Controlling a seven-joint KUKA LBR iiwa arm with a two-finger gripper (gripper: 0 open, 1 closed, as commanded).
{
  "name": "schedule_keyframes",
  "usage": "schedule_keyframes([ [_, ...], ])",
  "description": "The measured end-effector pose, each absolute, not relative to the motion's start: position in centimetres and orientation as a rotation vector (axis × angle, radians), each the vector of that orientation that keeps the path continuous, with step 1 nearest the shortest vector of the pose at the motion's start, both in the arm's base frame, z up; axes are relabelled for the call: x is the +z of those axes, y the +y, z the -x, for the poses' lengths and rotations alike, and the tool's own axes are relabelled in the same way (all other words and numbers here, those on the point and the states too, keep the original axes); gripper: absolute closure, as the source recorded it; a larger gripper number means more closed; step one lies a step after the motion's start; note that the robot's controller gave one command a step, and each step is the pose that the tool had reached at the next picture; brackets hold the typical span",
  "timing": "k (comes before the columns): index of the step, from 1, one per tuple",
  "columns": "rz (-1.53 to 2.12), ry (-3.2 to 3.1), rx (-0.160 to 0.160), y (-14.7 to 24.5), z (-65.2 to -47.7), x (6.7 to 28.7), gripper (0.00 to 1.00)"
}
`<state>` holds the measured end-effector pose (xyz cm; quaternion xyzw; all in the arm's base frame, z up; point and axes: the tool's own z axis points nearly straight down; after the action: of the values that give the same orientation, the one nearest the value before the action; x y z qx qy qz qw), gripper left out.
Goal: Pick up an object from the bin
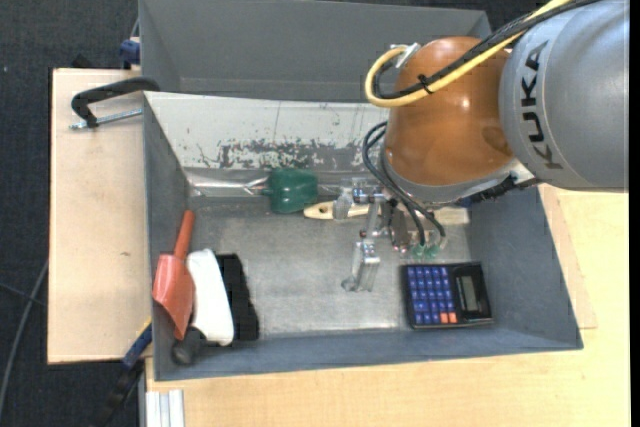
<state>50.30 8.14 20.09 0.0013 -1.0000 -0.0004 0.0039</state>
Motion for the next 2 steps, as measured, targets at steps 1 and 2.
schedule_keyframes([
  [1, -0.001, -3.143, -0.003, 8.1, -50.5, 20.5, 0.00],
  [2, -0.061, -3.144, -0.002, 2.6, -54.1, 13.9, 0.00],
])
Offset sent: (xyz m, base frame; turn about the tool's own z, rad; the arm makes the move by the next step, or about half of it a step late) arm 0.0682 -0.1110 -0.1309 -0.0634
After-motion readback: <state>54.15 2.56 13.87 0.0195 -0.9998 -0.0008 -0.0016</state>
